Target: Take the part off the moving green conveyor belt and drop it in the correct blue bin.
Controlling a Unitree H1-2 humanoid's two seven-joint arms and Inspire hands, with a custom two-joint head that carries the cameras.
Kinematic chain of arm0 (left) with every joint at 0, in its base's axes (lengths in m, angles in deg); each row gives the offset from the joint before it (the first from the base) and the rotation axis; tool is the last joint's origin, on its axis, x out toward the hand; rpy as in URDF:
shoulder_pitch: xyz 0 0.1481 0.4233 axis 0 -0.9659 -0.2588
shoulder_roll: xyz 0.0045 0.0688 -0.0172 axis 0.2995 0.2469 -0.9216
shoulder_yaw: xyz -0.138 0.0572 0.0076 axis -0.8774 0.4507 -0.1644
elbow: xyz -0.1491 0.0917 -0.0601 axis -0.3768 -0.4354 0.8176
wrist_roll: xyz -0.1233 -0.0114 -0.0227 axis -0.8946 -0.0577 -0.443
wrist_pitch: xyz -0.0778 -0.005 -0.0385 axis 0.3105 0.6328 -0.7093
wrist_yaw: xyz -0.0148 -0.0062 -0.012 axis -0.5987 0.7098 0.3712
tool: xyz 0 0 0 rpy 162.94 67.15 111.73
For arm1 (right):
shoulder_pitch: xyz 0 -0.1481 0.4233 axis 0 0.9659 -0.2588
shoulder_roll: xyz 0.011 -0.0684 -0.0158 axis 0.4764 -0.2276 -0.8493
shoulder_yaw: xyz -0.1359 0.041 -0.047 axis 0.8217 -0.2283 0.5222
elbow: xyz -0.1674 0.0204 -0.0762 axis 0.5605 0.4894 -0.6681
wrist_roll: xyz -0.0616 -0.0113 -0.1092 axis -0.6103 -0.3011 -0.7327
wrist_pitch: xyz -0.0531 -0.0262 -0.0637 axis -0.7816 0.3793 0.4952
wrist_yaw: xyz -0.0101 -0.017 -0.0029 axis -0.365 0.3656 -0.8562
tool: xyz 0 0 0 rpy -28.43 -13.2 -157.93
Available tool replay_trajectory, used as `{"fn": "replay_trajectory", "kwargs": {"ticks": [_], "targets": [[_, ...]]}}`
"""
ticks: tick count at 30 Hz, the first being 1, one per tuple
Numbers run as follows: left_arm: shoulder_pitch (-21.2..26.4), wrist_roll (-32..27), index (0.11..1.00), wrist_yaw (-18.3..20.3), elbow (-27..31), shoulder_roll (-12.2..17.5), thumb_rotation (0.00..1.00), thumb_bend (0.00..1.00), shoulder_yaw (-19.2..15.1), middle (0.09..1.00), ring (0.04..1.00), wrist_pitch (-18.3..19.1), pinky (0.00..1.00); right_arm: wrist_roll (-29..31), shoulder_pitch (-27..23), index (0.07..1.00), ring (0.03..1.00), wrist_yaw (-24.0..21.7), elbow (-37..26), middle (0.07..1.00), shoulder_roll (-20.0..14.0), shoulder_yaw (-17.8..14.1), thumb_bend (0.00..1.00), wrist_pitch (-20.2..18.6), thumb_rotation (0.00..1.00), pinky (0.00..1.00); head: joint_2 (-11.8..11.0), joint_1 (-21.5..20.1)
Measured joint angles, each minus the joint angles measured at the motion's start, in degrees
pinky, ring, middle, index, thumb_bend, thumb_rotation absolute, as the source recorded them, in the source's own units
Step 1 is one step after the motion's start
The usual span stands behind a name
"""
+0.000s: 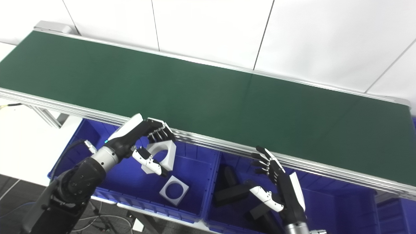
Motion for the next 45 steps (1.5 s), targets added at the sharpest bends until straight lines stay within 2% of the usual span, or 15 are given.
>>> {"fn": "replay_trajectory", "kwargs": {"ticks": [4,10,15,18,31,33,34,35,37,39,45], "targets": [[-0.56,-0.76,0.517,-1.07,-4.7,-0.52,0.0,0.5,0.72,0.485,0.393,-2.98,0.33,-0.18,0.06,0.875,0.745,0.14,-0.01,0.801,0.09,-0.07,0.72,0.0,0.62,0.67,0.0,0.09],[-1.43,-1.1,0.514,-3.66,-11.28,-0.91,0.0,0.5,1.82,0.488,0.4,-9.7,0.33,-0.43,0.03,0.876,0.743,0.2,-0.04,0.799,0.1,-0.25,0.72,-0.02,0.61,0.66,0.35,-0.09],[-1.86,-0.79,0.517,-4.57,-13.34,-0.92,0.0,0.5,2.49,0.485,0.392,-12.06,0.32,-0.42,-0.04,0.877,0.741,0.15,-0.04,0.796,0.11,-0.4,0.72,-0.14,0.61,0.66,0.44,0.0],[-1.94,-0.66,0.52,-4.95,-14.86,-0.9,0.0,0.5,2.85,0.48,0.386,-12.27,0.32,-0.41,-0.12,0.877,0.742,0.12,-0.04,0.798,0.21,-0.41,0.73,-0.14,0.62,0.67,0.44,-0.09],[-2.05,0.73,0.515,-5.59,-15.03,-0.86,0.0,0.5,3.09,0.488,0.402,-12.25,0.35,-0.49,-0.16,0.88,0.744,0.11,-0.03,0.799,0.7,-0.41,0.72,-0.17,0.61,0.67,-0.09,-0.35],[-2.04,0.72,0.511,-5.88,-15.15,-0.86,0.0,0.5,3.0,0.499,0.432,-12.28,0.45,-0.54,-0.17,0.881,0.742,0.12,-0.02,0.799,0.8,-0.4,0.72,-0.17,0.62,0.67,-0.26,-0.44],[-2.04,0.73,0.54,-6.24,-15.21,-0.86,0.02,0.58,2.98,0.615,0.578,-12.3,0.55,-0.59,-0.16,0.882,0.741,0.11,-0.02,0.799,0.81,-0.4,0.72,-0.17,0.61,0.67,-0.44,-0.53],[-2.04,0.74,0.62,-6.48,-15.24,-0.86,0.01,0.73,2.94,0.674,0.65,-12.3,0.6,-0.66,-0.16,0.881,0.741,0.12,-0.02,0.798,0.8,-0.4,0.72,-0.17,0.61,0.67,-0.44,-0.53],[-2.04,0.76,0.697,-6.9,-15.23,-0.86,0.0,0.85,2.85,0.741,0.73,-12.3,0.67,-0.74,-0.17,0.879,0.739,0.12,-0.01,0.797,0.83,-0.4,0.72,-0.17,0.61,0.66,-0.61,-0.53],[-2.05,1.65,0.782,-7.09,-15.15,-0.87,0.05,0.91,2.86,0.839,0.824,-12.15,0.78,-0.75,-0.17,0.879,0.741,0.12,0.02,0.798,0.9,-0.4,0.73,-0.17,0.62,0.66,-0.7,-0.62],[-2.12,4.04,0.888,-7.52,-14.05,-0.87,0.16,0.97,2.97,0.94,0.902,-11.26,0.85,-0.79,-0.19,0.881,0.744,0.13,0.16,0.799,0.94,-0.41,0.74,-0.17,0.62,0.66,-0.96,-0.7]]}}
